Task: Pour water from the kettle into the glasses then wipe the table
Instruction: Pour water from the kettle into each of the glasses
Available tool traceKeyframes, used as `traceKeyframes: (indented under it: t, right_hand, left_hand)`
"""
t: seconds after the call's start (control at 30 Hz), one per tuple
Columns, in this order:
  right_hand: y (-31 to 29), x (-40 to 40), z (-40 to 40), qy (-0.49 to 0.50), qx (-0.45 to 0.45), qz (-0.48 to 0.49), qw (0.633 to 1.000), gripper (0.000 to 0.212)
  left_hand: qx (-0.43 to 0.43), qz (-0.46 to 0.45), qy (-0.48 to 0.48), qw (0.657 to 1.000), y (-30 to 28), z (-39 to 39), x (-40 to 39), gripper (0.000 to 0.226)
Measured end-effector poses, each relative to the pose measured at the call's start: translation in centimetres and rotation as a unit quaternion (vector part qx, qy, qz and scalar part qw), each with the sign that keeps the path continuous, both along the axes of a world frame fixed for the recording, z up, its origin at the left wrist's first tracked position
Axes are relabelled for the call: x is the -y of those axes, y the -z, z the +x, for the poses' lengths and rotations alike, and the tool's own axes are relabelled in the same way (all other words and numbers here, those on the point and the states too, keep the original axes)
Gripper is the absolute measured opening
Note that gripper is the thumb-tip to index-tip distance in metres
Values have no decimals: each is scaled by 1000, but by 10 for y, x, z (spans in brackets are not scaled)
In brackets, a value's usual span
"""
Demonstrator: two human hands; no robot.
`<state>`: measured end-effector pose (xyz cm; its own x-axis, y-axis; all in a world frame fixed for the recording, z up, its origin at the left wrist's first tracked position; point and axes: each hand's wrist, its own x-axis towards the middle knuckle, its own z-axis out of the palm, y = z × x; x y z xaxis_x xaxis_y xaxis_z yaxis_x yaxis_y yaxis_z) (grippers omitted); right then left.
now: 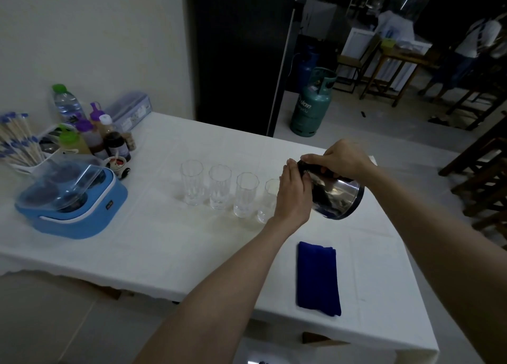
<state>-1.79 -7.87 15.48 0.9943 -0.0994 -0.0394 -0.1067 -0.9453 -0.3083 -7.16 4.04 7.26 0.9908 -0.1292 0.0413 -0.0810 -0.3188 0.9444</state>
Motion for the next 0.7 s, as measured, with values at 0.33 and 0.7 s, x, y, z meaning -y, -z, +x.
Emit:
traceKeyframes:
  t: [0.33, 0.7]
  right_hand:
    - [5, 16, -18, 68, 7, 124, 990, 69]
    - [35, 52, -48, 179, 9, 381, 907, 51]
  left_hand:
    - [32, 59, 26, 997, -5, 4, 7, 51]
    - [107, 153, 118, 975, -8, 4, 19, 53]
